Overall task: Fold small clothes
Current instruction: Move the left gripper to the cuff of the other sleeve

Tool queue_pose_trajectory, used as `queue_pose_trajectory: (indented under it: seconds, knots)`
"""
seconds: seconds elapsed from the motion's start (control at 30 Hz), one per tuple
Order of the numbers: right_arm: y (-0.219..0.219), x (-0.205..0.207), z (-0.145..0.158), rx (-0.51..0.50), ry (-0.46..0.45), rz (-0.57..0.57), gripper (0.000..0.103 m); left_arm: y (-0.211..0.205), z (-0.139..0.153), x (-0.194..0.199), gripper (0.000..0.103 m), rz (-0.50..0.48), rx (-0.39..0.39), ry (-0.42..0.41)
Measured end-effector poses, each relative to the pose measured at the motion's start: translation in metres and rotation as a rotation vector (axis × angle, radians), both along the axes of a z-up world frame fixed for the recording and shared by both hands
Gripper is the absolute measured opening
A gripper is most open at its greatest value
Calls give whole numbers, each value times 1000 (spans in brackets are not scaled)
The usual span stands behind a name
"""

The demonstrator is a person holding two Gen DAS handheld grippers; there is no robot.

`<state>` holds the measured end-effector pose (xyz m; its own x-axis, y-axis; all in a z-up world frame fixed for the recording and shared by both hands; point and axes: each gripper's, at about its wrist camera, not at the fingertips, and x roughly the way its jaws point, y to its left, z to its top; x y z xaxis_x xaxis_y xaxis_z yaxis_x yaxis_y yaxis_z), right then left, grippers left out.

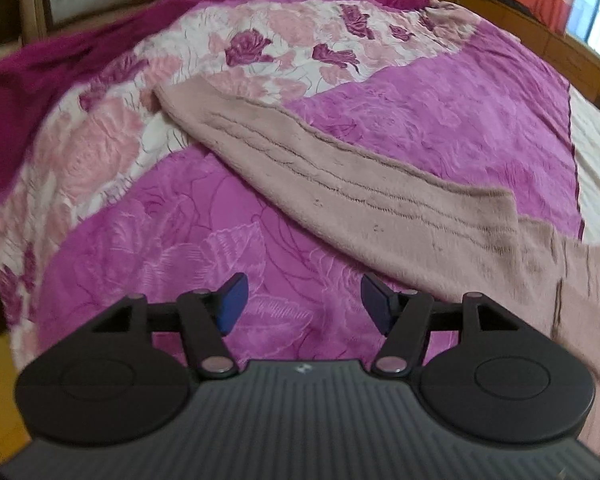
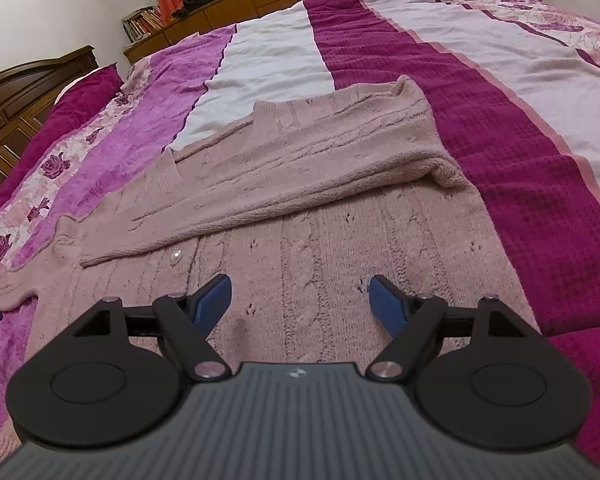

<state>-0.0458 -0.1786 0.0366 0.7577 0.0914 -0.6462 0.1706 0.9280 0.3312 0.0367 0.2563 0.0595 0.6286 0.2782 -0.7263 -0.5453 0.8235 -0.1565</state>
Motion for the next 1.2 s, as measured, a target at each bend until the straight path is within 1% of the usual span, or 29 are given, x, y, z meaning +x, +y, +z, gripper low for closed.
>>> queue_pose_trajectory:
  seconds: [0.07, 0.13, 0.23, 0.37, 0.63, 0.83, 1.07, 1.1, 1.13, 1.17, 1.2]
  knots:
    - [1, 1, 0, -8, 3, 0, 82, 7, -5, 8, 64, 3, -39, -10]
    - [2, 0, 0, -18, 5, 1, 82, 10, -8, 17, 64, 3, -47, -15]
    - [2, 1, -1, -30, 9, 0, 82, 11, -12, 30, 64, -5, -30, -19]
    - [1, 2, -3, -34, 19, -7, 82, 12, -16, 45, 64, -10, -20, -3]
    - [3, 7, -5, -47, 24, -12, 83, 15, -22, 66, 64, -31, 23, 6]
    - [5, 8, -6, -63, 27, -15, 83, 37, -27, 83, 64, 17, -19, -54]
    - [6, 9, -8, -66, 25, -22, 83, 49, -31, 97, 63, 15, -19, -104]
    - [5, 9, -8, -66, 25, -22, 83, 48, -31, 97, 58, 17, -11, -106]
    - [5, 8, -8, -66, 24, -22, 83, 46, -30, 98, 34, 11, 17, -102]
    - [5, 8, -8, -65, 24, -23, 83, 44, -30, 99, 21, -2, 49, -92]
    - [4, 8, -8, -65, 24, -24, 83, 42, -30, 99, 14, -19, 65, -94]
